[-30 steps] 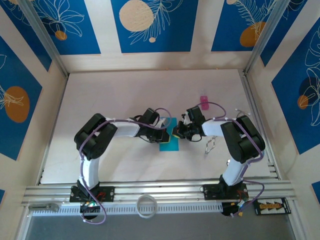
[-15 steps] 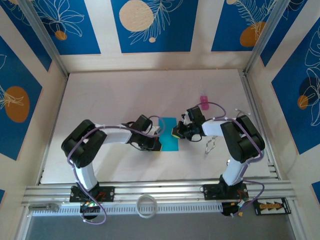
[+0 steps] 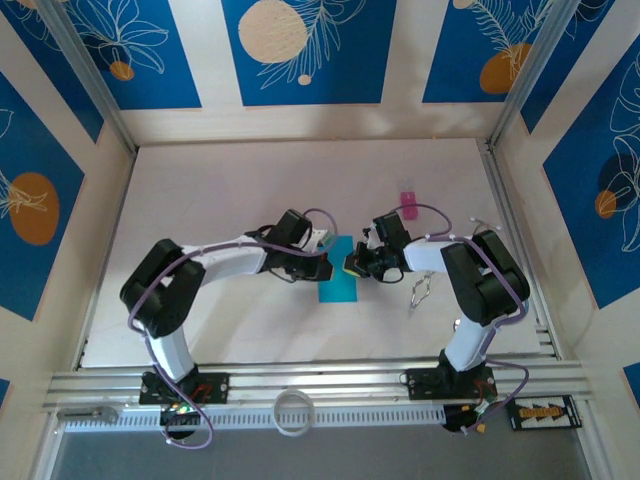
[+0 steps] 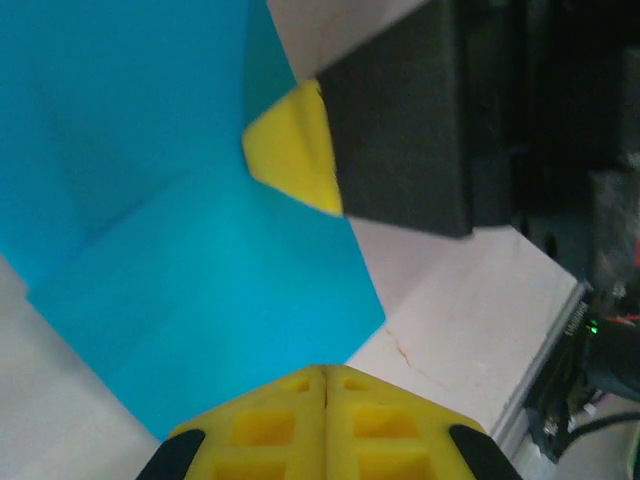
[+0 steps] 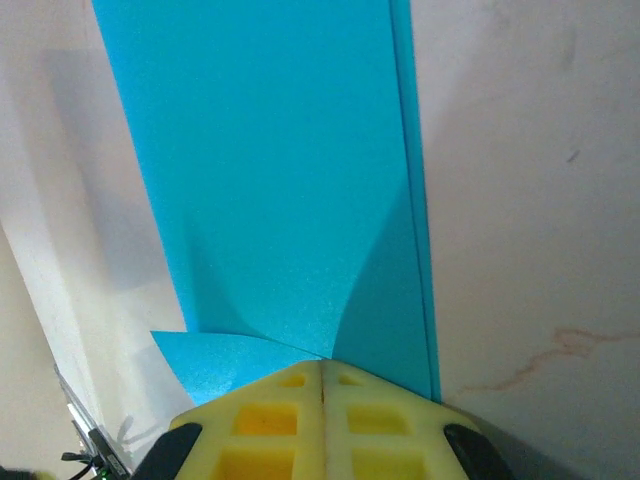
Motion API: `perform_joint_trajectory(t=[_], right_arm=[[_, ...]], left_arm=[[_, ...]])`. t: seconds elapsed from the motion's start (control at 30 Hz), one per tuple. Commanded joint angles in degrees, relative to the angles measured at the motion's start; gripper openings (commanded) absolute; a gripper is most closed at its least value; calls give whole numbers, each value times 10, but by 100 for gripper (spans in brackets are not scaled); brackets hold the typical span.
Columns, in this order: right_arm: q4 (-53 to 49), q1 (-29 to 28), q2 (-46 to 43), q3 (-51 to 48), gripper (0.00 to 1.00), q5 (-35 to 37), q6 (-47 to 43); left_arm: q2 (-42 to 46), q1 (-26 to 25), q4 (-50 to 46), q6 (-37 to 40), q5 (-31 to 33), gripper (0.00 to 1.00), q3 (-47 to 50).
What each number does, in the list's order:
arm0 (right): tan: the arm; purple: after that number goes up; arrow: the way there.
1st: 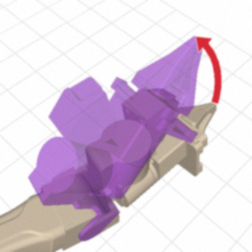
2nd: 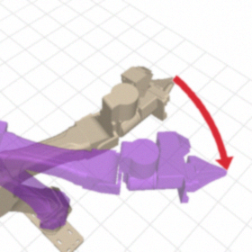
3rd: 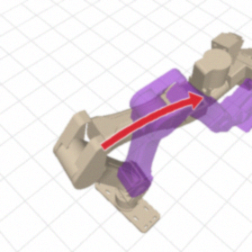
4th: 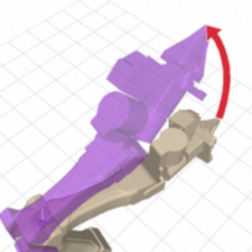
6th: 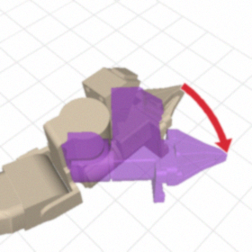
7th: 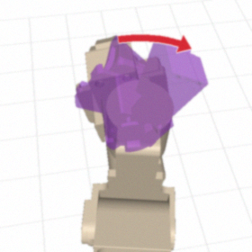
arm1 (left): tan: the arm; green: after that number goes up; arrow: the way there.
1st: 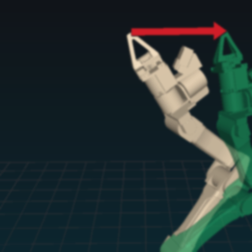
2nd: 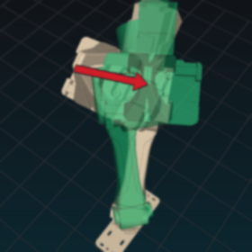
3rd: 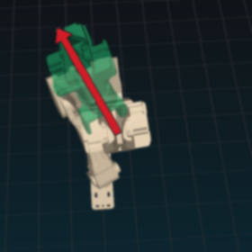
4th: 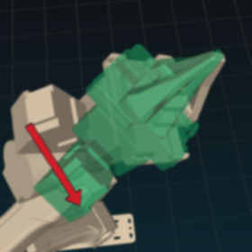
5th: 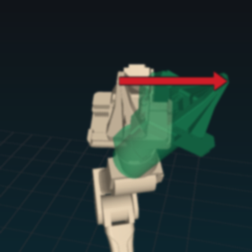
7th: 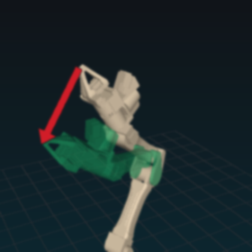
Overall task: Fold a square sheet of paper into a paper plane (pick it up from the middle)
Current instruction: Fold the triangle a second time at the center of the table.
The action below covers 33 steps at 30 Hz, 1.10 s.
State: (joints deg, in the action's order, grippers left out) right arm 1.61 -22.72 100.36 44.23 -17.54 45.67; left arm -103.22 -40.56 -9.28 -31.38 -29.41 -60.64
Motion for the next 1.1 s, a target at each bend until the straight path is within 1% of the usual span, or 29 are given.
perform_joint_trajectory(t=[0.0,0.07,0.13,0.33,0.43,0.5,0.67,0.73,0.8,1.07], right_arm=[[-79,-10,5,7,2,53,-15],[-82,-14,1,12,2,55,-15],[-80,-12,-5,19,2,45,-11],[-72,-20,-48,42,5,6,-4],[-57,-39,-55,29,6,-3,3],[-48,-57,-55,12,6,10,11],[1,-79,-27,-27,5,-1,33],[-5,-83,-19,-36,5,21,37],[1,-76,-18,-49,5,37,38],[-2,-19,-19,-25,5,30,32]], left_arm=[[-34,2,-66,9,37,0,-13],[-36,3,-57,5,39,0,1],[-40,2,-50,2,30,0,11],[-38,2,-46,-10,42,0,37],[-35,1,-39,-18,50,0,47],[-36,1,-33,-24,50,0,53],[-37,1,-37,-26,57,0,56],[-39,1,-52,-18,66,0,51],[-41,1,-71,-8,77,0,43],[-48,1,-93,15,87,0,43]])
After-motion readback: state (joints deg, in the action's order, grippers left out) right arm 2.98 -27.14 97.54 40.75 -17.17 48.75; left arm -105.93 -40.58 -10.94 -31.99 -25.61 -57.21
